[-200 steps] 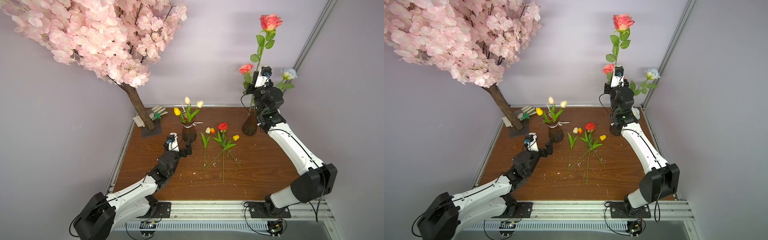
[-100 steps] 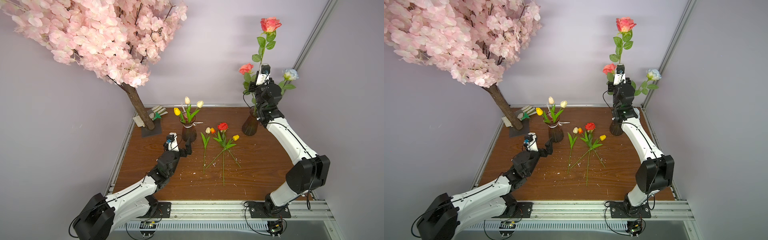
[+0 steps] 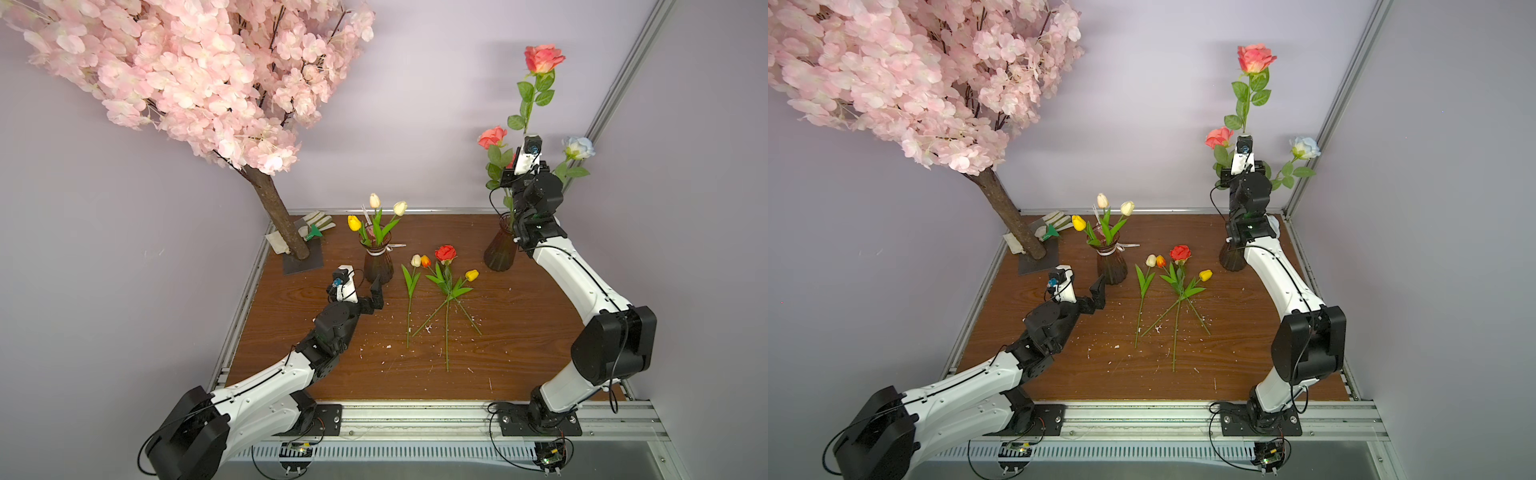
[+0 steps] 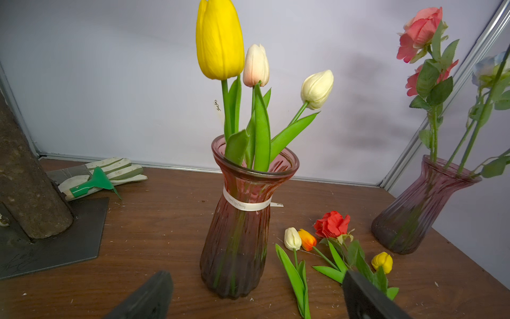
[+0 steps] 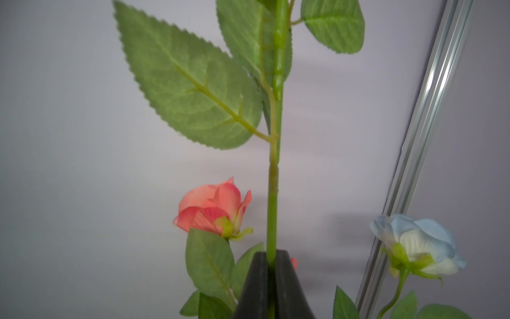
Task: Arrange the flowers in different vases according to their variety
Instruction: Insert the flower into the vase, then pick up the flower at the center of the board.
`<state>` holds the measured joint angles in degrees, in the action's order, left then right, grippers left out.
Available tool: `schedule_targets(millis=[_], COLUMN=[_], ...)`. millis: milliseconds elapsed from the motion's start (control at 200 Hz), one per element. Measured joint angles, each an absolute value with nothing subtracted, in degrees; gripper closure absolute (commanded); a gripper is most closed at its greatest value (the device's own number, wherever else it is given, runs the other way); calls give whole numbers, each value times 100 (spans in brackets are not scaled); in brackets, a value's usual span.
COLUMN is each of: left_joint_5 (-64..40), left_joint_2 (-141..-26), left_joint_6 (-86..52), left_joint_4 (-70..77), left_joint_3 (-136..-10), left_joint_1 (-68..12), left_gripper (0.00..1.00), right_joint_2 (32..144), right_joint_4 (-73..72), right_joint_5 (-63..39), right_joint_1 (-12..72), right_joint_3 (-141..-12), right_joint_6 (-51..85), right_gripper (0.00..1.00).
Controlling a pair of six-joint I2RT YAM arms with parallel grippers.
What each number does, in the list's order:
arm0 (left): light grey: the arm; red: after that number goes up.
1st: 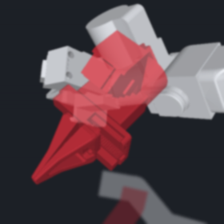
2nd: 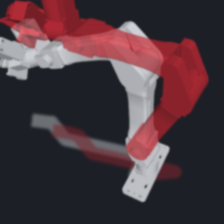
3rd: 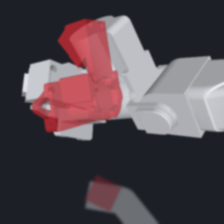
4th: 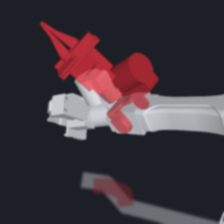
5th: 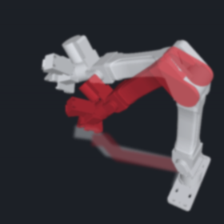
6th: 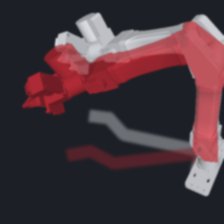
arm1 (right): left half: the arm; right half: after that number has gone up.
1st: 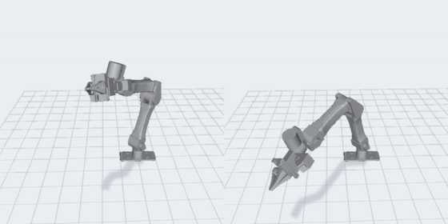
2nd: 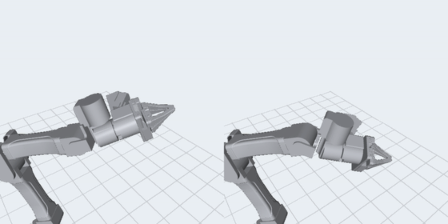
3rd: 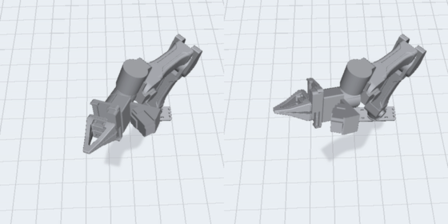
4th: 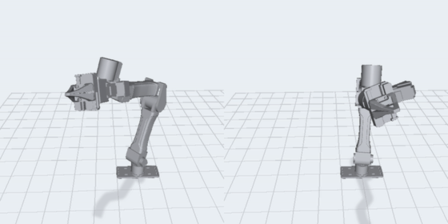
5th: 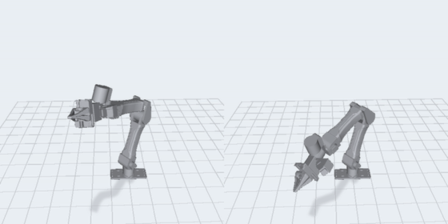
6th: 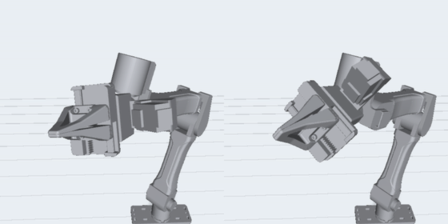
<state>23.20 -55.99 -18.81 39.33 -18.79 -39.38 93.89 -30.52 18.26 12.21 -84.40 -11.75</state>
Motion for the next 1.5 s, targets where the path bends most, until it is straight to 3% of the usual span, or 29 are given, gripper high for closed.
schedule_targets(millis=[65,145,265,410,721,946,1131,1496], left_joint_5=[2318,2318,2311,2270,2018,1837,1675,1273], left_joint_2=[-5599,-5599,-5599,-5605,-5843,-5902,-5927,-6425], left_joint_6=[-1879,-1879,-1881,-1881,-1885,-1892,-1905,-1916], left_joint_4=[3959,3970,3970,3975,4005,4007,4010,3962], left_joint_3=[-1879,-1879,-1879,-1879,-1879,-1879,-1881,-2217], left_joint_1=[-3938,-3938,-3938,-3938,-3938,-3938,-3938,-3938], left_gripper=[1,1,1,1,1,1,1,1], right_joint_2=[9432,9441,9421,9216,8128,7391,6847,6353], right_joint_4=[-3059,-3063,-3103,-2982,-2043,-1275,-746,-209], right_joint_5=[1791,1772,1747,1645,941,91,-464,-589], right_joint_1=[1208,1197,1192,1192,1205,1463,2152,3367], right_joint_3=[-8315,-8206,-8143,-7999,-8084,-8044,-7616,-5433], right_joint_6=[-1179,-1166,-1162,-1057,-189,399,548,1105], right_gripper=[99,80,75,53,32,25,24,24])
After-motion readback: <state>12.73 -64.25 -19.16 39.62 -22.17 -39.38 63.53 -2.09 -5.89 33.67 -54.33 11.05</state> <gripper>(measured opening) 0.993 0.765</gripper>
